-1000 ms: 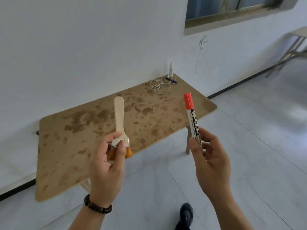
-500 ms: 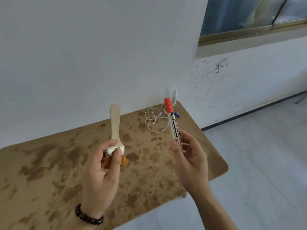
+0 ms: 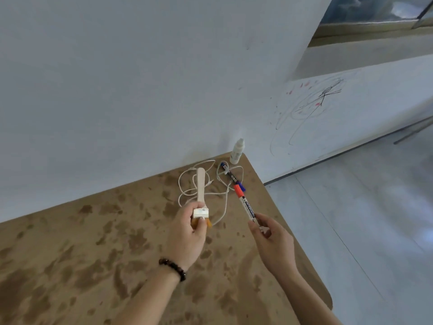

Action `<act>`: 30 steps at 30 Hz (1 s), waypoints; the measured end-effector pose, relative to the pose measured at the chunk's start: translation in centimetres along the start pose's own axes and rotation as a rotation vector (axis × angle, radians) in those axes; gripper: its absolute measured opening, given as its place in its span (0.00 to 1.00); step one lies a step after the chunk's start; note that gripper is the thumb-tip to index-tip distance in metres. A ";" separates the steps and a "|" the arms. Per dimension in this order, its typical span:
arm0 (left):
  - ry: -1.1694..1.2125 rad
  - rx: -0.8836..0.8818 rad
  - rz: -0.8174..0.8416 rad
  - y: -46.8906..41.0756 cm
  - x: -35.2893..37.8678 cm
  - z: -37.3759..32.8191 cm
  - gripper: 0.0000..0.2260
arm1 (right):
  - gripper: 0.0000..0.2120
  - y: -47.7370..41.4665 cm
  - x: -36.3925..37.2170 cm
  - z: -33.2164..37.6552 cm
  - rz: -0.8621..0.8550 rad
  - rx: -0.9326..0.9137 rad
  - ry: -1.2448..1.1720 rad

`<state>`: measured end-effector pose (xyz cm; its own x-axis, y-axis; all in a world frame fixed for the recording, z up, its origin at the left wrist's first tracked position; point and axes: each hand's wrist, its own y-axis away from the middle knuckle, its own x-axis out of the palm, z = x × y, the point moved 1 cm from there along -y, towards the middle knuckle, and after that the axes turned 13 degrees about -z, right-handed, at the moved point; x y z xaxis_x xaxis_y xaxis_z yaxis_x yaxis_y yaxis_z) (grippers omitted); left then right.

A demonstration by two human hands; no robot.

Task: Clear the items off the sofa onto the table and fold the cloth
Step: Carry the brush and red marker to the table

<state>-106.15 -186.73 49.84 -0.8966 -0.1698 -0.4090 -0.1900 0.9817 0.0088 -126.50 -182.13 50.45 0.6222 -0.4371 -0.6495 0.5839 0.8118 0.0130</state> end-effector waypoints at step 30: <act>-0.371 -0.132 -0.169 -4.3 11.0 2.9 0.19 | 0.16 -14.8 6.1 -4.1 0.370 -0.292 0.097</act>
<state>-114.04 -192.53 42.68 -0.6481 -0.2615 -0.7152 -0.3930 0.9193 0.0200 -133.47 -195.28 43.17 0.7009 -0.0711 -0.7097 0.1529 0.9869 0.0521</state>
